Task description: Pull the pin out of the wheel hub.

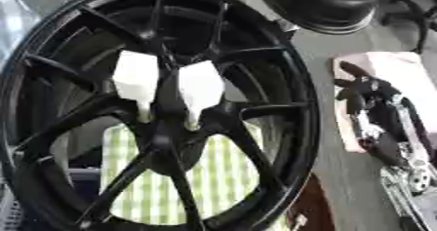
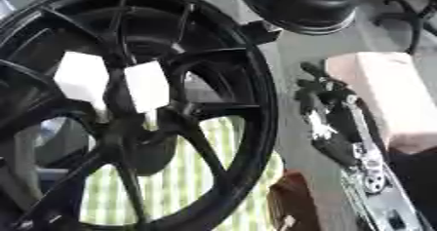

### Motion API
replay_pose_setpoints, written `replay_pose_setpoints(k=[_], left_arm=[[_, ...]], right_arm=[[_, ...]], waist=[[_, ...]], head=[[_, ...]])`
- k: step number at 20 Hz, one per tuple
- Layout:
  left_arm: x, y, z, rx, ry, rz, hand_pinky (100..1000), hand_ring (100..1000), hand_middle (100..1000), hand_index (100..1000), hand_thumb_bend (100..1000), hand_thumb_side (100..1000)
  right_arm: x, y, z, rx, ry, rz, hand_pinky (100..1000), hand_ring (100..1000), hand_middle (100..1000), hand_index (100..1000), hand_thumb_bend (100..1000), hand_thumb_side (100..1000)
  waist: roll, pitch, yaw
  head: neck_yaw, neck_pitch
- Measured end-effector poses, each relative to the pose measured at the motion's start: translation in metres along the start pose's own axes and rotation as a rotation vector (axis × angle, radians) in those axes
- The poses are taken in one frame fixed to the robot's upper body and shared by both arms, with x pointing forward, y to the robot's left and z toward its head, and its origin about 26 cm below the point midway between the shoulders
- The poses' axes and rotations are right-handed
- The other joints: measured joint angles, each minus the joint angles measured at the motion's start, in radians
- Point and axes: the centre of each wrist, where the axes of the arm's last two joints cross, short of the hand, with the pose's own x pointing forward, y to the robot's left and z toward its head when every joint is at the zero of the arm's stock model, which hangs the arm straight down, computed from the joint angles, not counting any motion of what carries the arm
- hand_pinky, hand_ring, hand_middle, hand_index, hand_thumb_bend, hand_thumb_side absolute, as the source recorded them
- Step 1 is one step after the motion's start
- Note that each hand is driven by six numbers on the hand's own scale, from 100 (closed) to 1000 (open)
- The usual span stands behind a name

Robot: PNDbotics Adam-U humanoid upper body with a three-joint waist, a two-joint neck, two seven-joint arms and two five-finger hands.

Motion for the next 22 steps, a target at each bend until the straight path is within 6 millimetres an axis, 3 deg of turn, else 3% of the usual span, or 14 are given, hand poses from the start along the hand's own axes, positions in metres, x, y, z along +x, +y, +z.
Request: replay_pose_setpoints(k=[7,11,17,22], left_arm=[[0.000,0.001,-0.001,-0.004,-0.009,-0.013,796,548,567,693,249,729],[0.002,0.014,-0.008,-0.056,-0.073,-0.081,795,552,573,701,246,687],[0.016,0.045,-0.030,-0.310,-0.245,-0.318,794,601,601,728,251,681],[0.043,0.063,-0.060,-0.635,-0.346,-0.580,796,636,637,757,289,714]], right_arm=[[0.000,0.001,0.000,-0.007,0.000,-0.020,850,977,510,598,100,416],[0.000,-0.001,0.003,-0.007,0.009,-0.022,847,970,506,597,100,410],[0.000,-0.004,0.009,0.006,0.026,-0.012,845,961,496,592,100,404],[0.000,-0.005,0.015,-0.010,0.034,-0.006,844,957,491,588,100,408]], waist=[[0.004,-0.008,0.000],[0.013,-0.017,0.000],[0.027,-0.032,-0.002],[0.031,-0.035,-0.002]], head=[[-0.005,0.001],[-0.005,0.013],[-0.015,0.026],[-0.026,0.037]])
